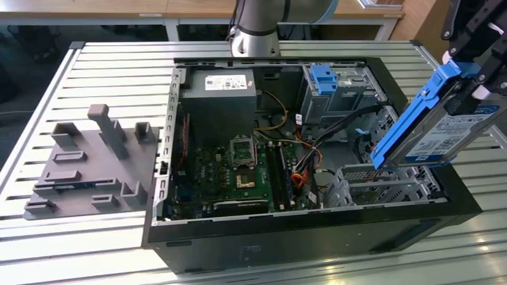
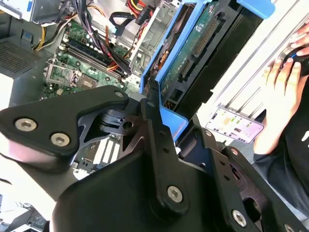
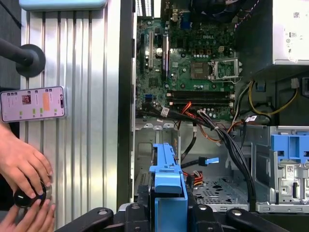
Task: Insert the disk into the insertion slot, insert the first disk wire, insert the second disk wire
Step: 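Insert the disk into the insertion slot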
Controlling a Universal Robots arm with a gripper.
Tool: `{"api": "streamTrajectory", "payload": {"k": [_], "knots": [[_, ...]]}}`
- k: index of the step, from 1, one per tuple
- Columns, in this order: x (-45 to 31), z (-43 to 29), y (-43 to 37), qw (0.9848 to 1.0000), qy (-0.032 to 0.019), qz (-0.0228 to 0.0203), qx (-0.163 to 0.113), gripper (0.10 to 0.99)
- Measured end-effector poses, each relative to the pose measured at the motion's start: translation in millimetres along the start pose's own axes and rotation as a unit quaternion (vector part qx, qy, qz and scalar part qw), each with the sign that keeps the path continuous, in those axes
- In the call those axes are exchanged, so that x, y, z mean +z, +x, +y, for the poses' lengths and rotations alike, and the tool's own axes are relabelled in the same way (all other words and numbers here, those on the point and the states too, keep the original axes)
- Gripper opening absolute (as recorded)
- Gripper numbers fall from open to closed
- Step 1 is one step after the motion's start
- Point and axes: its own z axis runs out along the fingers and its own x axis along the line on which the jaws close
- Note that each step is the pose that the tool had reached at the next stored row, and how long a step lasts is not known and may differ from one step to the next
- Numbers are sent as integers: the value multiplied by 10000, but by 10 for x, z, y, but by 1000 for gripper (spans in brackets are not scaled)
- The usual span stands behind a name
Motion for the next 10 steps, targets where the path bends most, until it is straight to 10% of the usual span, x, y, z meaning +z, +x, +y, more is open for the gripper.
{"api": "streamTrajectory", "payload": {"k": [10], "knots": [[78, 66, 2, 10000, 45, -3, 0, 365]]}}
